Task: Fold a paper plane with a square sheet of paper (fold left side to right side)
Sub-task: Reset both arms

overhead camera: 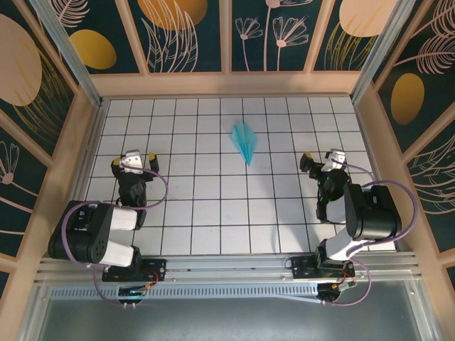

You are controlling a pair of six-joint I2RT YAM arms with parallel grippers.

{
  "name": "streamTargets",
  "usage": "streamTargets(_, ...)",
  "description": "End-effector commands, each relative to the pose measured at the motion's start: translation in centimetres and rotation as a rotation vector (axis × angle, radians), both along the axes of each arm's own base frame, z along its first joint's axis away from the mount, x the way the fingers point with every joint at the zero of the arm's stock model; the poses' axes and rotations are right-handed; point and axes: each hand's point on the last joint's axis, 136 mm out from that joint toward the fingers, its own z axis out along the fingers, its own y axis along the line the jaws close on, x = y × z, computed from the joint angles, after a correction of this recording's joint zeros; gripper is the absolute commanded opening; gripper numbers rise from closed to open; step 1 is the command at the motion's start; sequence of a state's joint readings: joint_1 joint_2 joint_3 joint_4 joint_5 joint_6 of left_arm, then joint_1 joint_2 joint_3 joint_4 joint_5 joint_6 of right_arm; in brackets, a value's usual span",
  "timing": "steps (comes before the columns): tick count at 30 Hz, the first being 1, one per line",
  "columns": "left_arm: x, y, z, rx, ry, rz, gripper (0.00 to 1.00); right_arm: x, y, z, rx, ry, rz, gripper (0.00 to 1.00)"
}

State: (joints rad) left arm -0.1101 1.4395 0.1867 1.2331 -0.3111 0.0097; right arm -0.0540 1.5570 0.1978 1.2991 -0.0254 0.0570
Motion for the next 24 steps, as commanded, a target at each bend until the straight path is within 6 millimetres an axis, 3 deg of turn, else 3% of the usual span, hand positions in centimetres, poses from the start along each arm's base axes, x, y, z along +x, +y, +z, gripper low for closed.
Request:
streamTargets(1, 0.1, 0.0, 1.2, -0.051, -0.081, -0.038, 0.99, 0.5, 0.0, 1.3, -0.031, -0.050, -0.006, 0.99)
streamTargets(8, 1.4, 0.6, 0.2, -0.079, -0.037, -0.023, 0.99, 0.6, 0.4, 1.2, -0.046, -0.044, -0.005, 0.99)
streamTargets(24, 1.3, 0.7, 0.2, -0.078, -0.043, -0.020, 0.99, 0.6, 0.4, 1.2, -0.046, -0.043, -0.003, 0.99)
